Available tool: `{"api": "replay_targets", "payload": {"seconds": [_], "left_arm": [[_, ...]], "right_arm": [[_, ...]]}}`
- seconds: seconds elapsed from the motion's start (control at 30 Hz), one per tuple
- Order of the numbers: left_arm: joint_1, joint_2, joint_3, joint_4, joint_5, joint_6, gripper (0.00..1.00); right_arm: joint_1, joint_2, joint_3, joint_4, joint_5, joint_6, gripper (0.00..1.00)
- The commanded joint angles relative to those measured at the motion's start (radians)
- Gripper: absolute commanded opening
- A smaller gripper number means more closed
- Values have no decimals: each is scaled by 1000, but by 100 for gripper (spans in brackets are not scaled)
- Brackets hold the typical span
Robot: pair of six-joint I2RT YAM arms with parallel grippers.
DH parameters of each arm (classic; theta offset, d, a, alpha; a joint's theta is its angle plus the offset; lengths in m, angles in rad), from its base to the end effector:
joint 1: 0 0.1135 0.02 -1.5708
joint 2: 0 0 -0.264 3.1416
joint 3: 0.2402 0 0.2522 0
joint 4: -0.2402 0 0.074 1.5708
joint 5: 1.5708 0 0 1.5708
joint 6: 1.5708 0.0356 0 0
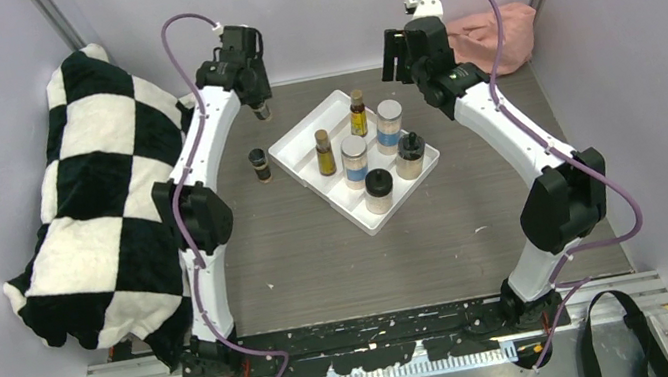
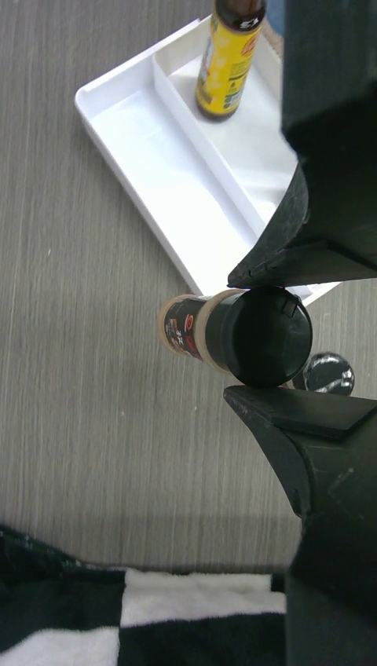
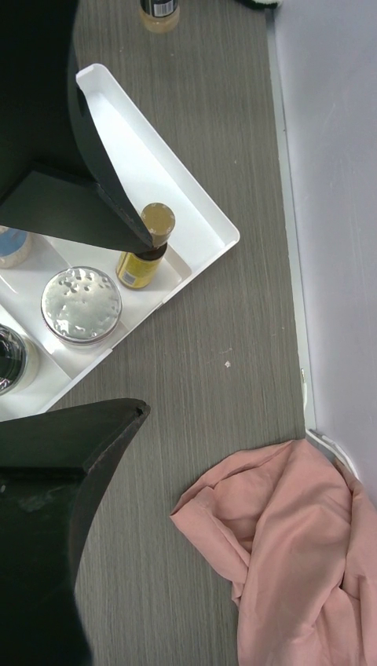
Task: Organize the condiment bottles
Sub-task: Pick up the bottle from the center of the board, then place the bottle in the storage box.
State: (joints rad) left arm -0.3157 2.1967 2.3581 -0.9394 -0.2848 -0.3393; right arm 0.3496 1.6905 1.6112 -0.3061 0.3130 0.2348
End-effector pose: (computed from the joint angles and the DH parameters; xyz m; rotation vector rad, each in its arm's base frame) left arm 0.4630 -0.1407 0.3501 -0.1655 2.3039 0.0025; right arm 0.3800 0.1269 0.3755 0.0939 1.9352 0.0826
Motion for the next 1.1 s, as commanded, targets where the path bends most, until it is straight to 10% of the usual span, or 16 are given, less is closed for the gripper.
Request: {"api": "replay_targets", "payload": {"seconds": [0.0, 1.07], "left_arm": [[-28, 3, 45, 46, 53, 22, 0], [-109, 225, 169, 187, 234, 43, 0]], "right_arm": [[-3, -83, 10, 23, 31, -8, 74], [-22, -68, 15, 13, 61, -20, 74]]}}
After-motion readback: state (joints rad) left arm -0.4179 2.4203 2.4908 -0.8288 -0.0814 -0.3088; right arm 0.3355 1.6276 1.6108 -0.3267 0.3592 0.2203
